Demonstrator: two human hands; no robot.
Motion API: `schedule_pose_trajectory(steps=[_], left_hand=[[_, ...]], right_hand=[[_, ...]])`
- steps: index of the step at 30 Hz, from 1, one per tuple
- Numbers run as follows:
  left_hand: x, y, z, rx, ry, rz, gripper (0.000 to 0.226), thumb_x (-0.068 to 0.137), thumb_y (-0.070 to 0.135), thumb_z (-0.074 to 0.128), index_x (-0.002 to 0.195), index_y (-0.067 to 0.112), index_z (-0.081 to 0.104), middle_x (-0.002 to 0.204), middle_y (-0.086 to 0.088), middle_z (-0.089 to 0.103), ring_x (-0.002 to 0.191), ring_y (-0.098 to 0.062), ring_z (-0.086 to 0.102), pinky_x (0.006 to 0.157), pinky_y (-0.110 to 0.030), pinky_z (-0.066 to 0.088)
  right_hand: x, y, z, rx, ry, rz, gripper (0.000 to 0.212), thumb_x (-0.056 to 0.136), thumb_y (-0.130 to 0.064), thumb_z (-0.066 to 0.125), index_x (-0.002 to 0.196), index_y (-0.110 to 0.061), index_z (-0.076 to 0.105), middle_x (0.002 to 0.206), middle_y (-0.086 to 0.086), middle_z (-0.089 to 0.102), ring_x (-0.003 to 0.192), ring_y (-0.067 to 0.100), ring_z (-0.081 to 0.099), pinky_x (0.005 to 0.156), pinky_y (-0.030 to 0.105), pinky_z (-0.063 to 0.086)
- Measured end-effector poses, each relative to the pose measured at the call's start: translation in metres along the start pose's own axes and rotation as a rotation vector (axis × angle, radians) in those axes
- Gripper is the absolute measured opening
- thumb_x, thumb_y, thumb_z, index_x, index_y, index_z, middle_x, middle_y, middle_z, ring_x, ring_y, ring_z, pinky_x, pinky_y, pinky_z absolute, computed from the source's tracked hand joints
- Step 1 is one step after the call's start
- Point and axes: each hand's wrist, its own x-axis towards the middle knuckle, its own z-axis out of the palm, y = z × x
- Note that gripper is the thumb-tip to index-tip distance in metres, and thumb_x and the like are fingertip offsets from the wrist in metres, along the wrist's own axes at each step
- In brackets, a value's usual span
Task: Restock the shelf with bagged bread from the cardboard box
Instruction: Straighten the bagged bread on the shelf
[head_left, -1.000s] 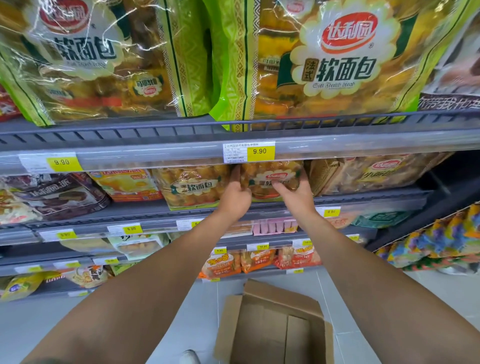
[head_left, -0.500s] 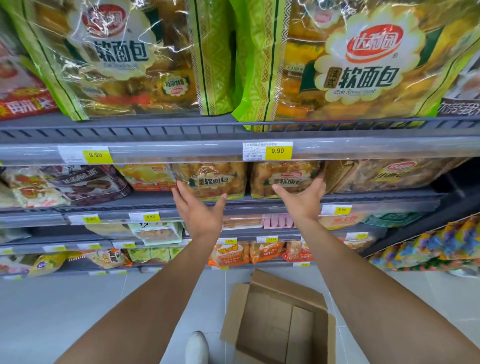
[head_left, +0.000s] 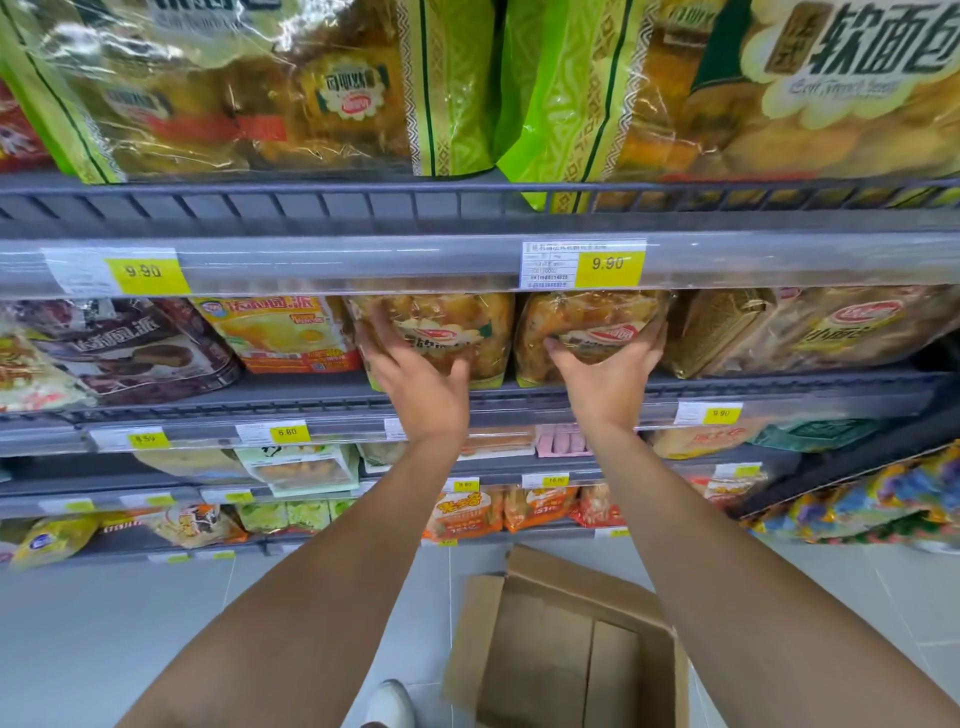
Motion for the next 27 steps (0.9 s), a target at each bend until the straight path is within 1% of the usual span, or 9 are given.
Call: schedule_pose_trajectory(steps=[3, 7, 9, 11, 14, 17, 19, 22, 27], left_hand=[[0.005, 0.000, 0.001, 0.017, -0.010, -0.010, 0.121, 0.075, 0.019, 0.085, 0.160, 0.028, -0.001, 0.166, -0.007, 0.001, 0.153, -0.034, 0.013, 0.123, -0.048, 0.025], [0.004, 0.000, -0.006, 0.028, -0.039, -0.014, 0.117, 0.076, 0.022, 0.085, 0.160, 0.022, 0.003, 0.166, -0.006, 0.001, 0.154, -0.032, 0.011, 0.124, -0.041, 0.021], [0.003, -0.001, -0.010, 0.027, -0.053, -0.014, 0.115, 0.077, 0.024, 0.084, 0.160, 0.022, 0.005, 0.167, -0.004, 0.001, 0.154, -0.031, 0.012, 0.123, -0.045, 0.025], [0.002, -0.001, -0.017, 0.003, -0.064, -0.005, 0.111, 0.079, 0.026, 0.083, 0.160, 0.024, 0.007, 0.166, -0.001, 0.002, 0.154, -0.030, 0.015, 0.121, -0.048, 0.030], [-0.004, -0.001, -0.030, 0.006, -0.095, 0.033, 0.105, 0.083, 0.032, 0.081, 0.160, 0.022, 0.010, 0.166, -0.006, 0.005, 0.152, -0.030, 0.019, 0.120, -0.047, 0.031], [-0.009, -0.002, -0.042, 0.123, -0.125, 0.030, 0.105, 0.084, 0.045, 0.076, 0.160, 0.025, 0.007, 0.167, -0.004, 0.006, 0.151, -0.032, 0.024, 0.107, -0.053, 0.047], [-0.013, -0.003, -0.049, 0.233, -0.137, 0.015, 0.106, 0.083, 0.052, 0.075, 0.159, 0.024, 0.007, 0.167, -0.006, 0.010, 0.150, -0.033, 0.027, 0.101, -0.054, 0.051], [-0.024, -0.003, -0.060, 0.358, -0.153, 0.035, 0.102, 0.083, 0.056, 0.072, 0.158, 0.018, 0.013, 0.167, -0.009, 0.016, 0.149, -0.032, 0.029, 0.103, -0.054, 0.049], [-0.063, -0.001, -0.078, 0.449, -0.192, 0.159, 0.093, 0.088, 0.055, 0.067, 0.159, 0.024, 0.016, 0.167, -0.005, 0.016, 0.151, -0.028, 0.026, 0.115, -0.051, 0.037]], right_hand=[[0.004, -0.003, 0.002, -0.025, -0.005, 0.005, 0.136, 0.057, -0.064, 0.086, 0.159, -0.023, 0.006, 0.165, 0.004, 0.012, 0.147, 0.029, 0.030, 0.111, 0.042, 0.038], [0.003, -0.006, 0.001, -0.077, -0.020, 0.029, 0.135, 0.059, -0.063, 0.086, 0.159, -0.019, 0.007, 0.165, 0.004, 0.012, 0.141, 0.033, 0.039, 0.106, 0.046, 0.043], [0.000, -0.008, -0.002, -0.100, -0.029, 0.041, 0.134, 0.060, -0.062, 0.086, 0.159, -0.018, 0.007, 0.165, 0.003, 0.012, 0.137, 0.036, 0.043, 0.105, 0.047, 0.044], [-0.003, -0.011, -0.007, -0.107, -0.040, 0.045, 0.133, 0.061, -0.061, 0.086, 0.159, -0.017, 0.007, 0.165, 0.003, 0.012, 0.137, 0.037, 0.042, 0.106, 0.046, 0.042], [-0.007, -0.013, -0.016, -0.115, -0.074, 0.070, 0.133, 0.063, -0.059, 0.086, 0.158, -0.016, 0.005, 0.166, 0.003, 0.008, 0.140, 0.035, 0.038, 0.109, 0.044, 0.039], [-0.010, -0.015, -0.025, -0.138, -0.110, 0.105, 0.133, 0.064, -0.060, 0.084, 0.159, -0.014, 0.003, 0.167, 0.005, 0.003, 0.145, 0.032, 0.032, 0.109, 0.044, 0.038], [-0.012, -0.017, -0.032, -0.155, -0.145, 0.139, 0.133, 0.066, -0.061, 0.083, 0.159, -0.012, 0.002, 0.168, 0.006, 0.000, 0.147, 0.032, 0.030, 0.109, 0.046, 0.038], [-0.019, -0.018, -0.046, -0.212, -0.213, 0.135, 0.131, 0.069, -0.062, 0.081, 0.159, -0.013, -0.001, 0.169, 0.004, -0.002, 0.150, 0.032, 0.025, 0.111, 0.049, 0.035], [-0.040, -0.001, -0.079, -0.273, -0.309, 0.038, 0.131, 0.068, -0.063, 0.080, 0.160, -0.024, -0.004, 0.169, 0.003, 0.000, 0.151, 0.032, 0.022, 0.114, 0.052, 0.033]])
